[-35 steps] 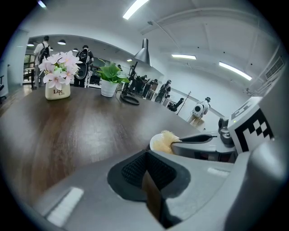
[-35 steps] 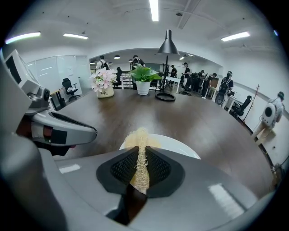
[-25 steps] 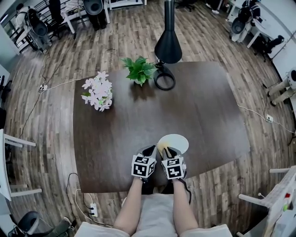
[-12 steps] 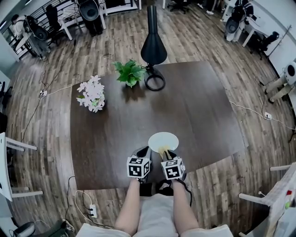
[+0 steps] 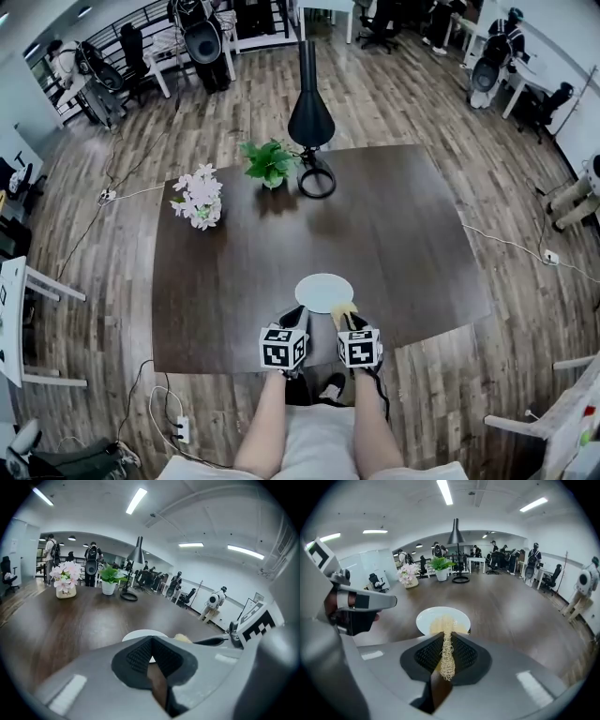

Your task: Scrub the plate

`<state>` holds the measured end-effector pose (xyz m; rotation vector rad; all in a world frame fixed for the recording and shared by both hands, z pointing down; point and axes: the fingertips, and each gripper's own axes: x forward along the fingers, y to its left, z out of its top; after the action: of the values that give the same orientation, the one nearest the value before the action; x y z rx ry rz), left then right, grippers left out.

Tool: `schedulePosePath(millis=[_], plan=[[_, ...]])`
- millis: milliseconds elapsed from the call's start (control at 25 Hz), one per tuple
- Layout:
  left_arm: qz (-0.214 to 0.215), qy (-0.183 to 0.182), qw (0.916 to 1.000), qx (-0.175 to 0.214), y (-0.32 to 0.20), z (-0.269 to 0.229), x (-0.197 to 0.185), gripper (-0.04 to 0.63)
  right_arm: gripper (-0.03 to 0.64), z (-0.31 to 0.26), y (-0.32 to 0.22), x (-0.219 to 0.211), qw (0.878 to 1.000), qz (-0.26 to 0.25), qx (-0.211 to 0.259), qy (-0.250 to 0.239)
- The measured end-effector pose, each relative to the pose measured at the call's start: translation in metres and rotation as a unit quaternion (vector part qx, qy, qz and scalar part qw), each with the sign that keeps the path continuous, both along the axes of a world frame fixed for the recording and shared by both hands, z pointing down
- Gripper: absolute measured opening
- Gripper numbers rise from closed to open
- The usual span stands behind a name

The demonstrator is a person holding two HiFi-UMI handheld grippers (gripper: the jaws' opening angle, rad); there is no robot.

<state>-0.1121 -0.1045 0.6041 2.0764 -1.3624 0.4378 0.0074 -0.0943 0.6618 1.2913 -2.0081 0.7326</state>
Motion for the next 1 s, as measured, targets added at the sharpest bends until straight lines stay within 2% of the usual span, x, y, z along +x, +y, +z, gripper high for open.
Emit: schedulePosePath(millis=[120, 240, 440, 680, 1000], plan=[[0.000, -0.009, 0.9999, 0.012, 0.007, -0.001, 0.010, 0.002, 0.061, -0.002, 0.001, 0.005, 0.999, 0.013, -0.004, -0.047], [-0.002, -0.015, 0.9998, 0.012, 0.015, 0.001, 0.017, 0.002, 0.061, -0.007, 0.003, 0.013, 0.999, 0.002, 0.002, -0.053], [0.007, -0.029, 0.9995, 0.010, 0.017, 0.000, 0.020, 0.002, 0.060, -0.036, -0.005, 0.015, 0.996, -0.009, 0.040, -0.075], [0.004, -0.035, 0.9993, 0.009, 0.013, -0.004, 0.024, 0.002, 0.060, -0.049, -0.005, 0.016, 0.995, -0.027, 0.057, -0.077], [0.007, -0.039, 0.9992, 0.010, 0.014, -0.003, 0.033, 0.002, 0.060, -0.050, -0.005, 0.026, 0.995, -0.017, 0.067, -0.077]])
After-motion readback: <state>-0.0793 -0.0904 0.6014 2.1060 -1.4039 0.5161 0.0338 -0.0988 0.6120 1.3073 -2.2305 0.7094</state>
